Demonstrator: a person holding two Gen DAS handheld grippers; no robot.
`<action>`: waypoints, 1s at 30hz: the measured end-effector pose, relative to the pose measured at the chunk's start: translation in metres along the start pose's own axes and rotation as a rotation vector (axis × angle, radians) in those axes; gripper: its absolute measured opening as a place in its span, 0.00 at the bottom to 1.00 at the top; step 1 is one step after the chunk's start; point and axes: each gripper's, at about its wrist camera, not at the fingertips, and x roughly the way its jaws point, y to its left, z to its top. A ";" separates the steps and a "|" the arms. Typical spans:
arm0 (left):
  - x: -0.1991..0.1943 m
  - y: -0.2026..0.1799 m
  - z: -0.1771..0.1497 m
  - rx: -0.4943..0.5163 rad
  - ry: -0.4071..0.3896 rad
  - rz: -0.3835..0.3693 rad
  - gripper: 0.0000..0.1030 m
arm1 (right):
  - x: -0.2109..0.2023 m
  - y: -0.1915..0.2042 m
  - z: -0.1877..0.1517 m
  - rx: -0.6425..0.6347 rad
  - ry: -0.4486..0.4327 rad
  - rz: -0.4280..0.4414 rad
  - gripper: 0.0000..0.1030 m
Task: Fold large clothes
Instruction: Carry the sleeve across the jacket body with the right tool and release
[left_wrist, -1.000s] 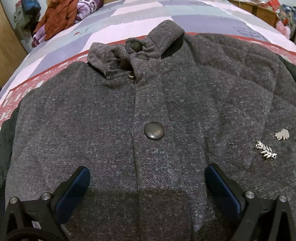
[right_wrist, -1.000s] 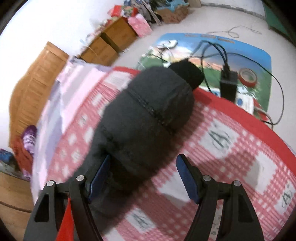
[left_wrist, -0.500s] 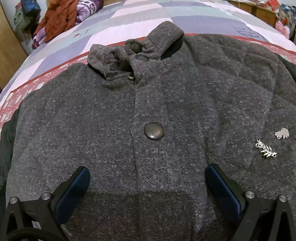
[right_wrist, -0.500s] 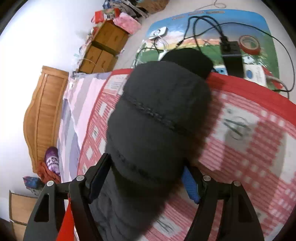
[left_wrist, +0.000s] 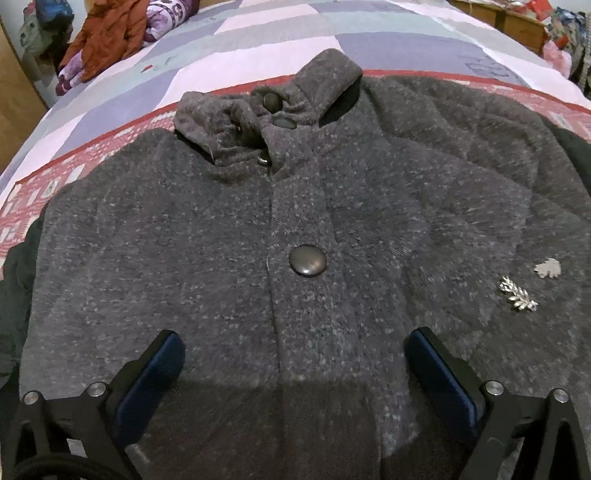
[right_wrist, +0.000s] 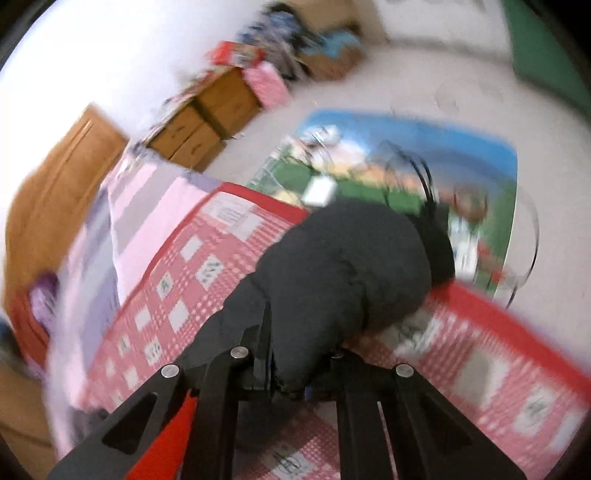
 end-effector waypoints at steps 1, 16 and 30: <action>-0.003 0.003 0.000 0.001 -0.001 -0.007 0.98 | -0.011 0.014 0.002 -0.050 -0.037 -0.014 0.10; -0.056 0.074 -0.015 -0.012 -0.063 -0.038 0.98 | -0.141 0.258 -0.113 -0.749 -0.280 0.199 0.11; -0.061 0.174 -0.060 -0.087 -0.021 -0.002 0.98 | -0.125 0.417 -0.412 -1.237 -0.102 0.323 0.11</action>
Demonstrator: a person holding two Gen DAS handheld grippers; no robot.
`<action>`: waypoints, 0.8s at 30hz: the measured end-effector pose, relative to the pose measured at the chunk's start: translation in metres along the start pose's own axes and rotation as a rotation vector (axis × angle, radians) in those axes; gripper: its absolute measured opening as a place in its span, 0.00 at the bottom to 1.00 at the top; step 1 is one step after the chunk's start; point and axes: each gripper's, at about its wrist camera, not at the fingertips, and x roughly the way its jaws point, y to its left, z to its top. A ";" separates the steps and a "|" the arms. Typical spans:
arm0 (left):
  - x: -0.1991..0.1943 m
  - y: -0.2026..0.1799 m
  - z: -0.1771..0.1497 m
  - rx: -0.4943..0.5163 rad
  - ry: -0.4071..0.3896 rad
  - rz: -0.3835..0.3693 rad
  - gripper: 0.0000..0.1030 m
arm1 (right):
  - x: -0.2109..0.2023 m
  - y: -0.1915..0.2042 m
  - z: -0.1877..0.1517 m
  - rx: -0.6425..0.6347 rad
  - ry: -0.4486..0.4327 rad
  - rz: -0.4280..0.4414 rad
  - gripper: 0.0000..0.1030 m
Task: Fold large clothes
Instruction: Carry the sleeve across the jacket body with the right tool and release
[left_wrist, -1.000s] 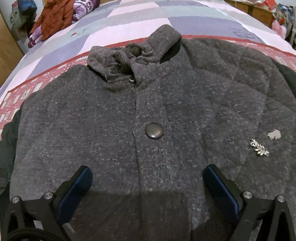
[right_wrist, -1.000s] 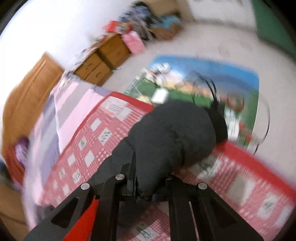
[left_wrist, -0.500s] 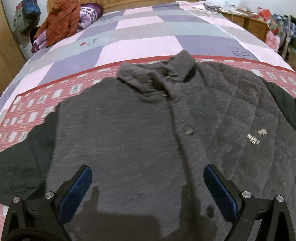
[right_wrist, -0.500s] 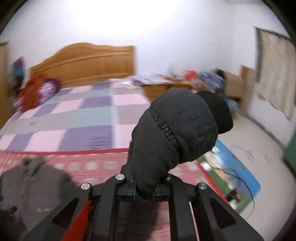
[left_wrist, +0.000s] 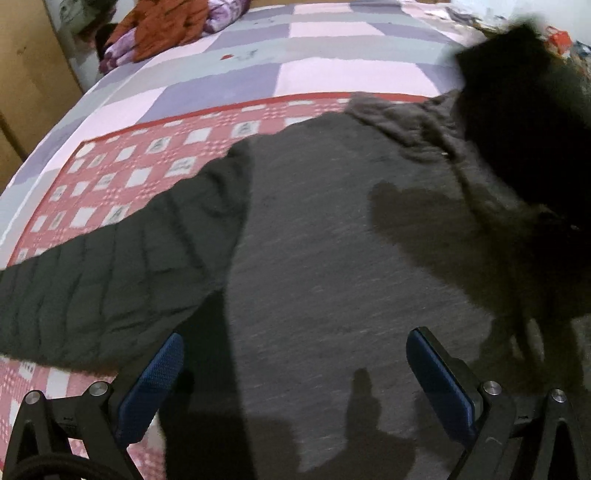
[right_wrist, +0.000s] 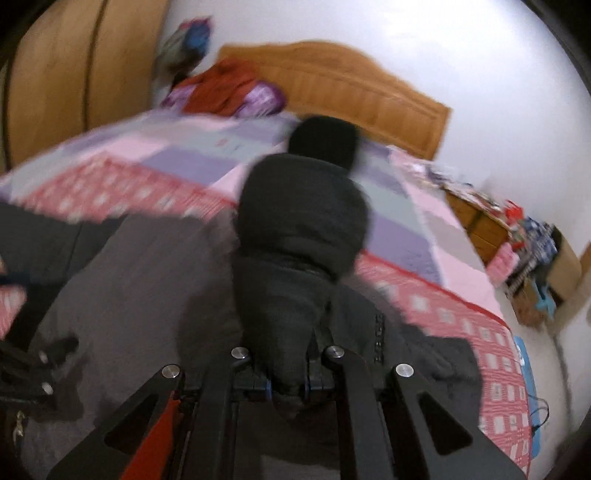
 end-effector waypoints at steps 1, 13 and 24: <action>0.002 0.006 -0.002 -0.010 0.003 0.001 0.98 | 0.006 0.013 -0.002 -0.030 0.013 -0.001 0.11; 0.012 0.043 -0.019 -0.071 0.007 -0.023 0.98 | 0.037 0.077 -0.002 -0.114 0.032 -0.059 0.11; 0.006 0.064 -0.016 -0.108 -0.046 -0.014 0.98 | 0.027 0.114 0.027 -0.080 -0.061 -0.047 0.11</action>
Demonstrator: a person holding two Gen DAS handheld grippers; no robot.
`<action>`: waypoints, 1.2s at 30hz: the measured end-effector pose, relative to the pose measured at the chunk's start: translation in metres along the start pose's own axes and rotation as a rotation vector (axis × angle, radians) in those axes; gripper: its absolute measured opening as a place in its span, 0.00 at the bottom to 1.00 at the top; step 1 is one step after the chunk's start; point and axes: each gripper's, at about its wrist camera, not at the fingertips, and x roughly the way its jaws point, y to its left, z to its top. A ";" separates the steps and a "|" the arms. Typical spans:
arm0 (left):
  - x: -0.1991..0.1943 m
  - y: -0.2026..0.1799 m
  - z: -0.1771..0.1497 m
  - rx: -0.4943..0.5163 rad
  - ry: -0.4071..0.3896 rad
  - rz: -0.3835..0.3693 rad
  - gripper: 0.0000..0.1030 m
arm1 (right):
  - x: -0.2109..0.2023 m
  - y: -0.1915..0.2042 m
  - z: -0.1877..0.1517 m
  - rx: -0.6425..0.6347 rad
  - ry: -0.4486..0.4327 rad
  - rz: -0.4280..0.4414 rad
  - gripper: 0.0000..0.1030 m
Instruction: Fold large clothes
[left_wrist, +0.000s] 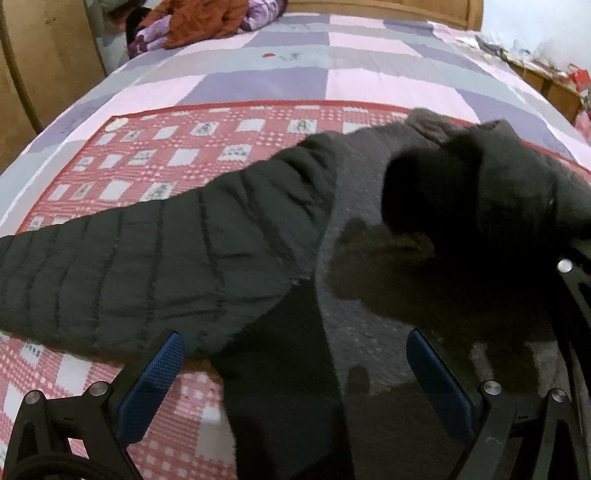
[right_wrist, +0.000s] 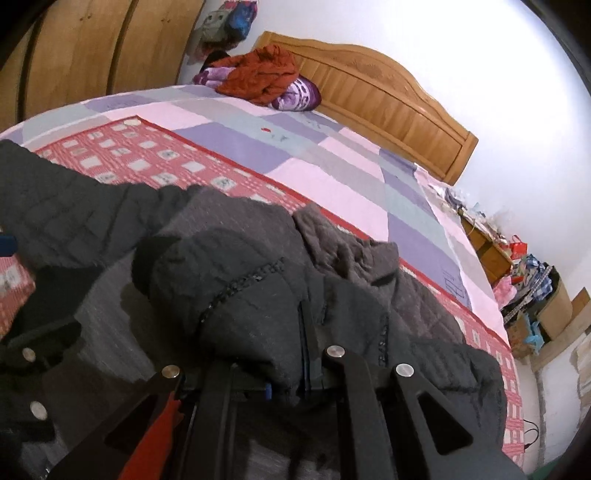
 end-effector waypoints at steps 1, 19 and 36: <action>0.000 0.003 0.000 -0.007 -0.003 0.003 0.98 | -0.005 0.002 0.004 0.018 -0.025 -0.002 0.11; -0.001 0.002 0.000 -0.008 -0.004 -0.001 0.98 | 0.001 0.041 -0.020 -0.112 0.118 0.330 0.66; 0.031 -0.121 0.053 0.114 -0.054 -0.154 0.97 | 0.003 -0.198 -0.101 0.332 0.235 -0.040 0.66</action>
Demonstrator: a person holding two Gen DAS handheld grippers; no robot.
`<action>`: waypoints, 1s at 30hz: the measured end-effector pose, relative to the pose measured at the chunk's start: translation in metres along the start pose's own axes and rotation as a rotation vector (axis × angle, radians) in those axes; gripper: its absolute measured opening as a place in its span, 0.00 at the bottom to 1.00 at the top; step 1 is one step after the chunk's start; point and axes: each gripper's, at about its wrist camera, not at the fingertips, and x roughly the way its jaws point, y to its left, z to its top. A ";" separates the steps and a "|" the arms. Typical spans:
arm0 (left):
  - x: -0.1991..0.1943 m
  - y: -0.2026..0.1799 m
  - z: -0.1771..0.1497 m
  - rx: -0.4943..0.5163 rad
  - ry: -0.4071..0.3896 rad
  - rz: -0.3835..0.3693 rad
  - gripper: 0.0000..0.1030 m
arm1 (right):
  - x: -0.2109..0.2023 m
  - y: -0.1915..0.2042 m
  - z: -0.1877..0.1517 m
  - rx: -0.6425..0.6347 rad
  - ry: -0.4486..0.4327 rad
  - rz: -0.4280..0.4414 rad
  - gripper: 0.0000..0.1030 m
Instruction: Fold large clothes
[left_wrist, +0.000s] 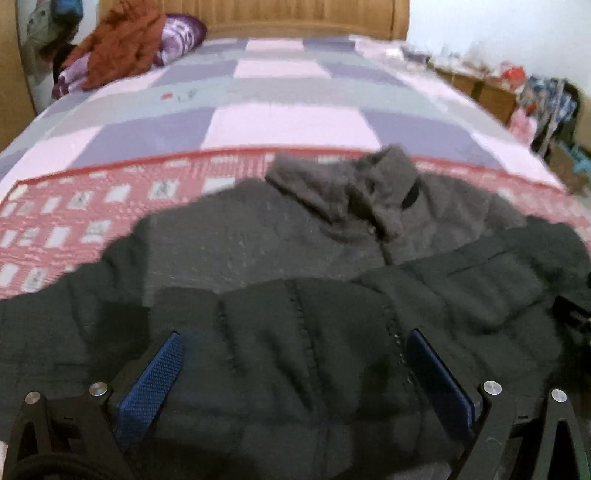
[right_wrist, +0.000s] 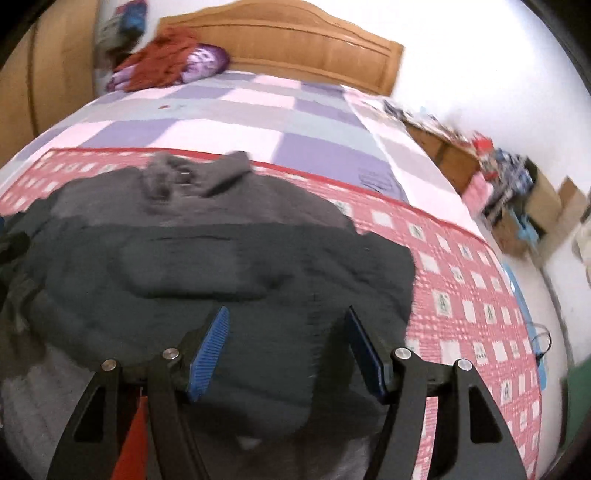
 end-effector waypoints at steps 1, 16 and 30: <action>0.011 0.001 -0.002 0.001 0.022 0.034 0.97 | 0.006 -0.004 0.000 -0.006 0.011 0.014 0.66; 0.019 0.041 -0.007 -0.062 0.041 0.169 0.98 | 0.044 -0.076 -0.009 -0.017 0.043 0.061 0.60; 0.045 0.019 0.011 -0.016 0.049 0.246 0.98 | 0.075 -0.036 0.028 -0.132 0.032 0.092 0.62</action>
